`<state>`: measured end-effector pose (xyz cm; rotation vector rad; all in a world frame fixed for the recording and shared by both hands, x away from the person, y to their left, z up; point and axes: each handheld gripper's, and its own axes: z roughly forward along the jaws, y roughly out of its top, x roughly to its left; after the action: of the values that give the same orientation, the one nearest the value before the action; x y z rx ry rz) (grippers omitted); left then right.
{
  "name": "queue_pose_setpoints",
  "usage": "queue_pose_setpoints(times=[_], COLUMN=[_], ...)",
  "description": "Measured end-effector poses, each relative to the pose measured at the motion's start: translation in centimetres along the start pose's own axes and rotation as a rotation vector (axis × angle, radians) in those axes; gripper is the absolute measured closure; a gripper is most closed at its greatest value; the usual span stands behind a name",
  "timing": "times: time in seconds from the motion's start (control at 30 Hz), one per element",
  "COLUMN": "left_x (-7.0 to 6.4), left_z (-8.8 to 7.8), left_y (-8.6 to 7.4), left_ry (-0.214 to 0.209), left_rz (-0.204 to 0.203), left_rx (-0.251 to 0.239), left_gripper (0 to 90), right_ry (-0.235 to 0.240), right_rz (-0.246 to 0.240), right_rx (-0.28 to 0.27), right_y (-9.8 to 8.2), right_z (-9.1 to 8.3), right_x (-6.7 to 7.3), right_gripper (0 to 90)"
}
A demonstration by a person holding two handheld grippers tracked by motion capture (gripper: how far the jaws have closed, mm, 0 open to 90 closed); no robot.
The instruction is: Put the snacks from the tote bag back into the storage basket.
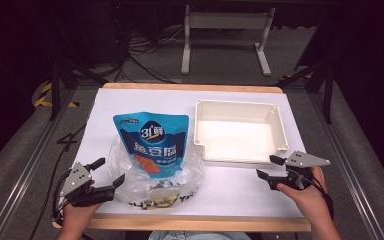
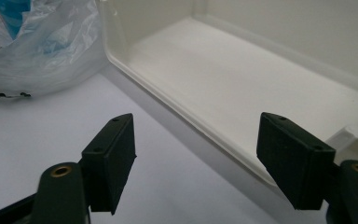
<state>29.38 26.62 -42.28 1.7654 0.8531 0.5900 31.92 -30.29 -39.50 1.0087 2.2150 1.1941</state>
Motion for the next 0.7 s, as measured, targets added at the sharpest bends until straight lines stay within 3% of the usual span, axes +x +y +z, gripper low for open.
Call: queue_pose_setpoints(times=[0.23, 0.7], left_x=[-0.38, -0.46], left_z=[0.0, 0.13], left_y=[0.14, 0.06], left_ry=[-0.001, 0.005], left_rz=[0.024, 0.026], left_rx=[0.002, 0.007], left_gripper=[15.3, 15.4], right_ry=[0.009, 0.031], right_rz=[0.01, -0.021], right_rx=[0.056, 0.042], right_y=[0.04, 0.48], right_z=[-0.11, -0.28], right_x=[-0.1, 0.21], right_gripper=[24.9, 21.9])
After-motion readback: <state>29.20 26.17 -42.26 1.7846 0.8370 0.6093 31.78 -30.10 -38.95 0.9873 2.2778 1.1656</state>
